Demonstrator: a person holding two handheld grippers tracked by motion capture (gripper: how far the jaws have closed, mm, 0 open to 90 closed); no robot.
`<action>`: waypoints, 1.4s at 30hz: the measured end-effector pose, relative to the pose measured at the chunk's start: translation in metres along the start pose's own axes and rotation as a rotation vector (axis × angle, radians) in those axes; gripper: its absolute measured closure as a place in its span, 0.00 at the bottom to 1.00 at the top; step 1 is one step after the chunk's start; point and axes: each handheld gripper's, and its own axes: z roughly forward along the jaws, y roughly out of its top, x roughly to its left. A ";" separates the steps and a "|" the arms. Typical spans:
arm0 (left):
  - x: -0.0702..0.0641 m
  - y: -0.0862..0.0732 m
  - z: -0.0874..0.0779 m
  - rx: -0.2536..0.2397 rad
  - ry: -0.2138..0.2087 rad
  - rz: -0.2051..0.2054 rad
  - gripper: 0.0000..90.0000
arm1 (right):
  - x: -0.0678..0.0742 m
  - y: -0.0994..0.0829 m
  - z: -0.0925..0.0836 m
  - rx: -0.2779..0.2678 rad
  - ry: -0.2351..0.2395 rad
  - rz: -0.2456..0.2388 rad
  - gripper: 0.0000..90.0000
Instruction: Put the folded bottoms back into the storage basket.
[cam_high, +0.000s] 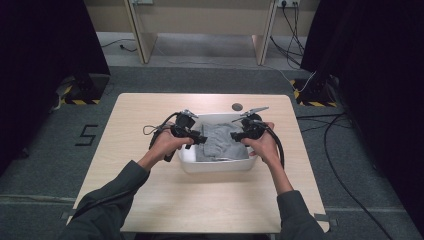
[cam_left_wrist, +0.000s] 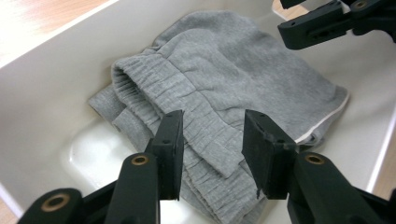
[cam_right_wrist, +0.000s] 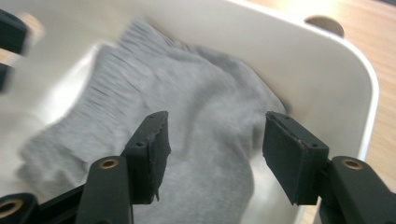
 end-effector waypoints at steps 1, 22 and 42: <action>-0.001 0.000 -0.002 -0.005 -0.002 0.002 0.64 | 0.000 0.000 -0.002 -0.002 0.006 0.003 0.45; -0.014 -0.022 -0.043 -0.098 -0.064 0.005 0.44 | 0.025 -0.016 -0.029 -0.082 0.089 -0.026 0.43; -0.019 -0.056 -0.077 -0.130 -0.053 0.030 0.23 | 0.029 -0.045 -0.049 -0.129 0.110 -0.006 0.38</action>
